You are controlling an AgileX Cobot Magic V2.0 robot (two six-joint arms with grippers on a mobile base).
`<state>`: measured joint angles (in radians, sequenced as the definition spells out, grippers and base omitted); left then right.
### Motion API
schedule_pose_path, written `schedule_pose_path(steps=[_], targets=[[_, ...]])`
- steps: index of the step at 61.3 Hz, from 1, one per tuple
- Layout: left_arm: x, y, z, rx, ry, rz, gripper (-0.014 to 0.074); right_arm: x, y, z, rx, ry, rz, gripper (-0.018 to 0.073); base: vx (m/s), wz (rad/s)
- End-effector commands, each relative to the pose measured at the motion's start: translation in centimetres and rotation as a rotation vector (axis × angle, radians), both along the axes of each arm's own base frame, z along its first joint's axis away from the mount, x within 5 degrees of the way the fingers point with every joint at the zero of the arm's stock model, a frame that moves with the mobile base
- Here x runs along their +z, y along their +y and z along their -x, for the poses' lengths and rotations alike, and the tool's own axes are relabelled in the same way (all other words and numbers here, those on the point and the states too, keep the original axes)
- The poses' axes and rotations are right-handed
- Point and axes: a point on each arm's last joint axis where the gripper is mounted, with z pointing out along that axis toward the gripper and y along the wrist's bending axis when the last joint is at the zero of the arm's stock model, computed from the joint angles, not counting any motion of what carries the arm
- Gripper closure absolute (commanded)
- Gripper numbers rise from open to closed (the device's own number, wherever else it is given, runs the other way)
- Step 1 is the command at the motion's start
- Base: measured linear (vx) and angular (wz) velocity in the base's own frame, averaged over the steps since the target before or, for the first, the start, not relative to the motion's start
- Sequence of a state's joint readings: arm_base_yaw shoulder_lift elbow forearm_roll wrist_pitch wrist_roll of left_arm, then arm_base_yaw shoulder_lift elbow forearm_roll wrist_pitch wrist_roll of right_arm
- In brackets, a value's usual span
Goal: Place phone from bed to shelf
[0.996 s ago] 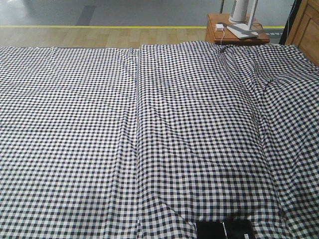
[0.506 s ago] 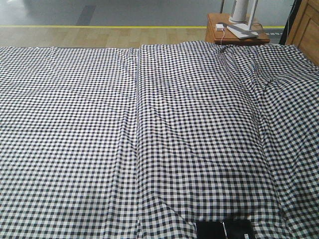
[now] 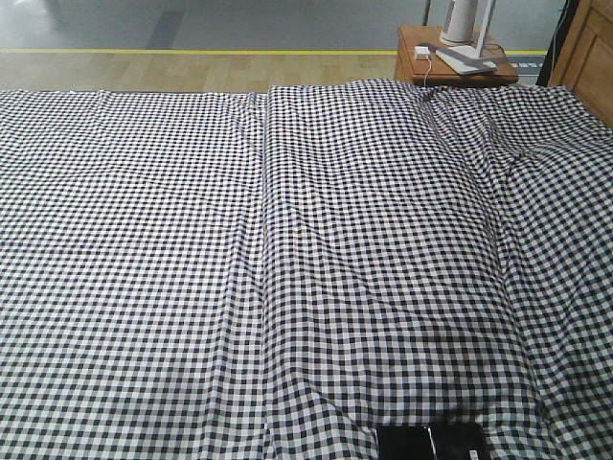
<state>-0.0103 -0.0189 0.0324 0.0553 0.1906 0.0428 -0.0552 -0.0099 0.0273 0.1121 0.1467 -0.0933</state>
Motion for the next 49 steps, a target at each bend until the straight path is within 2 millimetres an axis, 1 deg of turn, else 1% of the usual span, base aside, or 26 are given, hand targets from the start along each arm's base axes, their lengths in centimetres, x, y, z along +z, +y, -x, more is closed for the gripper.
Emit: schedule_pose_path(steps=[1,16,23,30,33,39,44,49], targets=[[1.5,-0.1,0.1,-0.006,-0.102,0.009,0.0596,0.5,-0.1,0.0,-0.011,-0.075,0.015,0.0563,0.00,0.00],[1.5,-0.1,0.1,-0.006,-0.102,0.009,0.0596,0.8,-0.1,0.0,-0.016,-0.114,0.017,0.0563,0.00,0.00],[1.5,-0.1,0.1,-0.006,-0.102,0.009,0.0596,1.5,-0.2,0.1,-0.023,-0.182,0.020,0.0563,0.00,0.00],[1.5,-0.1,0.1,-0.006,-0.102,0.009,0.0596,2.5,-0.3,0.2,-0.035,-0.297,0.026,0.0563,0.00,0.00],[1.5,-0.1,0.1,-0.006,-0.102,0.009,0.0596,3.2,-0.3,0.4,-0.043,-0.369,0.029,0.0563,0.00,0.00],[1.5,-0.1,0.1,-0.006,-0.102,0.009,0.0596,4.6,-0.4,0.8,-0.049,-0.449,0.033,0.0563,0.00,0.00],[1.5,-0.1,0.1,-0.006,-0.102,0.009,0.0596,6.3,-0.3,1.2,-0.049,-0.496,0.036,0.0563,0.00,0.00],[1.5,-0.1,0.1,-0.006,-0.102,0.009,0.0596,8.6,-0.3,2.0,-0.047,-0.545,0.043,0.0563,0.00,0.00]])
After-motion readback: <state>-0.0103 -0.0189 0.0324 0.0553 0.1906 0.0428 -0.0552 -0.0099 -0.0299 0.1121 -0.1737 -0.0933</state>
